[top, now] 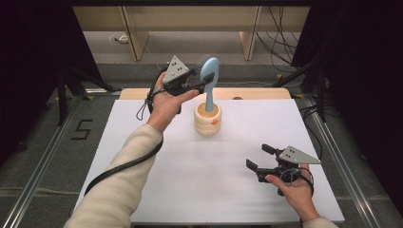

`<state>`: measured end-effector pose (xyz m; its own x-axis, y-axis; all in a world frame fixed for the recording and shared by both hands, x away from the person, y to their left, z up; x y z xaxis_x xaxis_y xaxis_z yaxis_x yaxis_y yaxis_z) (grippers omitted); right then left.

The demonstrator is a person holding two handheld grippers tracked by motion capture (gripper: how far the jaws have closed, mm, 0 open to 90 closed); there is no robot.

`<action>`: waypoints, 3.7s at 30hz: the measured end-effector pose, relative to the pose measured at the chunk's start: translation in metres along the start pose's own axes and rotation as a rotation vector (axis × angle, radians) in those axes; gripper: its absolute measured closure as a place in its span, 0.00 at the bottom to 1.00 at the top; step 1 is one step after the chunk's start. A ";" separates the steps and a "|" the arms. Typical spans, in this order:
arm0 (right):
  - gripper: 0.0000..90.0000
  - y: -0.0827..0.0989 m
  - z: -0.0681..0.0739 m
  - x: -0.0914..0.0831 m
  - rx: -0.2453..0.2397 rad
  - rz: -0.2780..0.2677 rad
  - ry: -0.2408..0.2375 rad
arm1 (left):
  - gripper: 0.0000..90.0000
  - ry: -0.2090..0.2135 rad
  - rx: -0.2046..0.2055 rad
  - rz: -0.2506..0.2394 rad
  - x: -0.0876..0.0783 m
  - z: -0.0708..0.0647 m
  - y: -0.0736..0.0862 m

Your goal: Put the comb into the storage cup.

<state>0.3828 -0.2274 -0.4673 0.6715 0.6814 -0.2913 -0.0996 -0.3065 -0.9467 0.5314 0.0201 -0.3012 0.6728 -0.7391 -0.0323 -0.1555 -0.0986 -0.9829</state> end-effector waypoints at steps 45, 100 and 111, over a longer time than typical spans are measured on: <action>0.14 0.000 0.001 0.001 -0.002 -0.005 -0.005 | 0.58 -0.044 -0.019 0.010 0.013 0.021 0.007; 0.14 0.001 0.001 0.002 0.001 -0.004 -0.013 | 0.57 -0.067 -0.054 0.040 0.028 0.034 0.032; 0.15 0.001 0.001 0.002 -0.002 -0.002 -0.014 | 0.57 -0.074 -0.062 0.048 0.030 0.037 0.037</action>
<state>0.3829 -0.2256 -0.4693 0.6616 0.6911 -0.2910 -0.0970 -0.3060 -0.9471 0.5723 0.0192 -0.3456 0.7152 -0.6926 -0.0943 -0.2315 -0.1074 -0.9669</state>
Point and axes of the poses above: each handheld gripper's, and its own axes: x roughly forward along the jaws, y roughly out of its underside, z roughly to its left, the point moved 6 cm from there along x, roughly forward along the jaws, and after that the axes turned 14 degrees about -x, right-handed, at the moved point
